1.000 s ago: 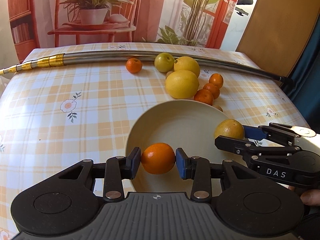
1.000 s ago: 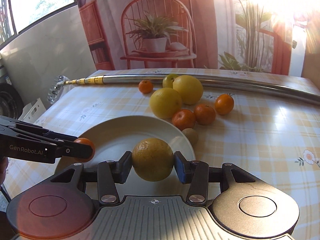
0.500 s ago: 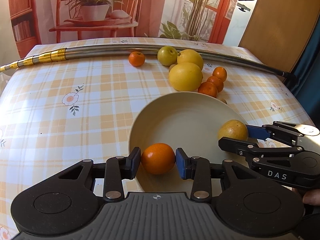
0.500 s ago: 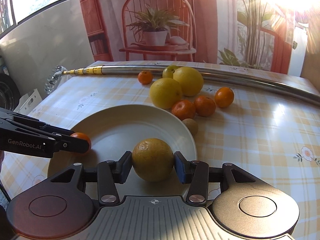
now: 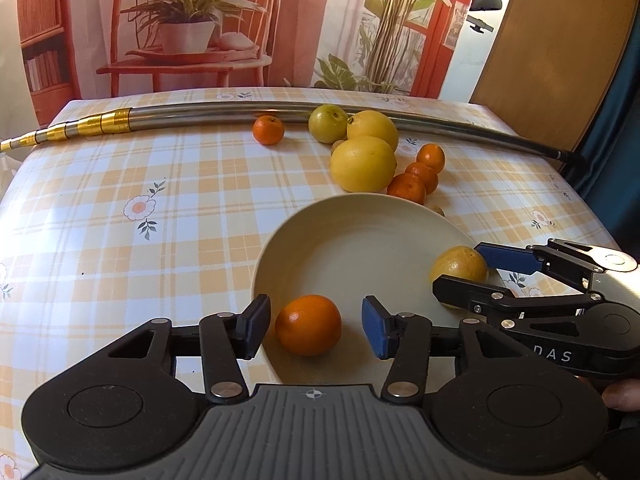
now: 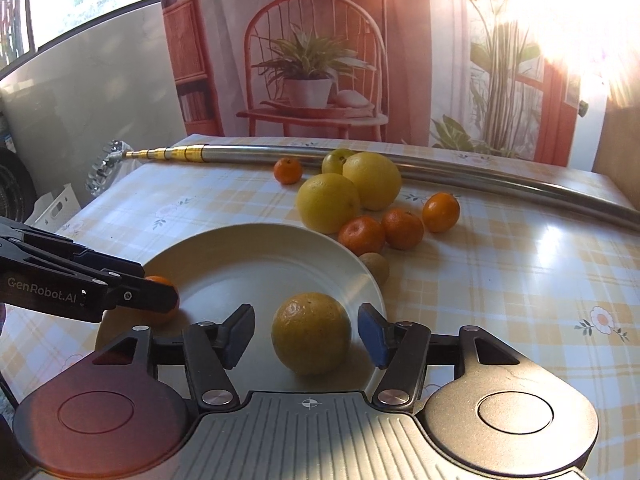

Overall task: Organize fruits
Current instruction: 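Open the left tool onto the plate while the right tool releases the citrus there, then move both open tools back toward the fruit pile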

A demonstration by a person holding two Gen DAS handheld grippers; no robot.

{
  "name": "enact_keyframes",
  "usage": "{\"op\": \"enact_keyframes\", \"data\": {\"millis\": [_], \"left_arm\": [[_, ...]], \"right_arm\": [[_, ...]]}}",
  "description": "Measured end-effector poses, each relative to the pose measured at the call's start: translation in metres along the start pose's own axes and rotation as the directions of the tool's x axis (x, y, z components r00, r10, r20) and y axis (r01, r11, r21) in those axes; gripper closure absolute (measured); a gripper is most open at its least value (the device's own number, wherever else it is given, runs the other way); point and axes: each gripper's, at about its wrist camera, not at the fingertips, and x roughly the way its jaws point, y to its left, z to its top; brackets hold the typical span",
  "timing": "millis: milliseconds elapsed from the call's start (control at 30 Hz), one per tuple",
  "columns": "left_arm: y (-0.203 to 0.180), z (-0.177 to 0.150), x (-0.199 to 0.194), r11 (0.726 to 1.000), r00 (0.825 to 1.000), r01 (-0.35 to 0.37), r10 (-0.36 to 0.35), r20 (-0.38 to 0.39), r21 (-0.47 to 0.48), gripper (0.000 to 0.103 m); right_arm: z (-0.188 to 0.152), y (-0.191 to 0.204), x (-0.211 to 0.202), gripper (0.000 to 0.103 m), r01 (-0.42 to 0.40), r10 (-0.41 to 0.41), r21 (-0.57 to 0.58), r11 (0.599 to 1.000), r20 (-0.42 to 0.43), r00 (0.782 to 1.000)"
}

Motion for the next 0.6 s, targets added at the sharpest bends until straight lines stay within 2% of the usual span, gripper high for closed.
{"op": "enact_keyframes", "data": {"millis": [233, 467, 500, 600], "left_arm": [[0.002, 0.005, -0.008, 0.999, 0.999, -0.037, 0.036, 0.034, 0.005, 0.045], [0.022, 0.033, -0.032, 0.997, 0.989, -0.080, 0.080, 0.121, 0.001, 0.043], [0.025, 0.038, -0.036, 0.996, 0.986, -0.092, 0.091, 0.137, 0.003, 0.041], [0.031, 0.052, -0.047, 0.992, 0.976, -0.125, 0.122, 0.179, 0.009, 0.035]], "right_arm": [[0.005, -0.005, -0.008, 0.048, 0.021, -0.022, 0.017, 1.000, 0.051, 0.998], [0.029, -0.026, -0.019, 0.047, 0.051, -0.055, 0.035, 0.998, 0.117, 0.992], [0.034, -0.031, -0.020, 0.046, 0.056, -0.061, 0.041, 0.998, 0.124, 0.990], [0.046, -0.043, -0.022, 0.032, 0.083, -0.092, 0.062, 0.995, 0.151, 0.984]]}}
